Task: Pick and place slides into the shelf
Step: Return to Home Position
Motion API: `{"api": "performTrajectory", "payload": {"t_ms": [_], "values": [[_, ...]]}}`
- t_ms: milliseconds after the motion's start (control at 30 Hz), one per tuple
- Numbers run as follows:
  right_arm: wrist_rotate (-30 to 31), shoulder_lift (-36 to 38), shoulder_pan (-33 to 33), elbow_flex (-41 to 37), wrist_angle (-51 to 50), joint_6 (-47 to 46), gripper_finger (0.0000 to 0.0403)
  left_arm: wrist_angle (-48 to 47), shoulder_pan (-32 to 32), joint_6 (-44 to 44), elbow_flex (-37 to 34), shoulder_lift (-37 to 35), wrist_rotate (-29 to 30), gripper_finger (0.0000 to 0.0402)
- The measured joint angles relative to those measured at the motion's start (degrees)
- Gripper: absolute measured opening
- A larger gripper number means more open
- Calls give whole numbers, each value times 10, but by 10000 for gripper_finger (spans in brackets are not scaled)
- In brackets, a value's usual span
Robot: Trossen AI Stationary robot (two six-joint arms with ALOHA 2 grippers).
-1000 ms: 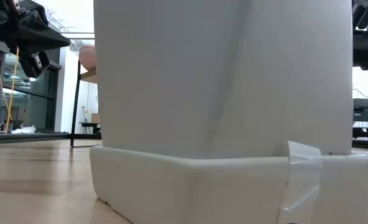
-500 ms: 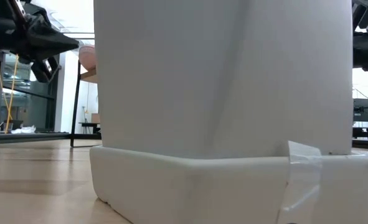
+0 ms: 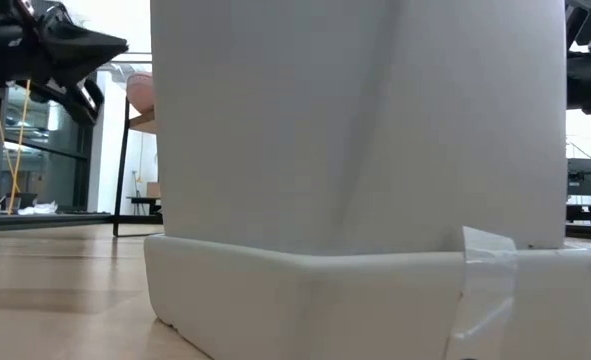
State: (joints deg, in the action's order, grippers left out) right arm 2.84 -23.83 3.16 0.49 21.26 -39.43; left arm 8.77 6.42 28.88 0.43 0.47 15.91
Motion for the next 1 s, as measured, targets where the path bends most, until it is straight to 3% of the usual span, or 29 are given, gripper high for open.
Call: {"api": "performTrajectory", "payload": {"t_ms": [267, 500, 733, 1000], "values": [[-12, 14, 0, 0, 1, -4, 0, -64, 0, 64, 0, 1, -78, 0], [0, 25, -2, 0, 2, 50, 0, -67, 0, 65, 0, 5, -86, 0], [78, 26, -2, 2, 3, 103, 0, -67, 0, 74, 0, 5, -89, 0], [107, 26, -2, 4, -20, 169, 0, -69, 0, 74, 1, 5, -102, 0]]}}
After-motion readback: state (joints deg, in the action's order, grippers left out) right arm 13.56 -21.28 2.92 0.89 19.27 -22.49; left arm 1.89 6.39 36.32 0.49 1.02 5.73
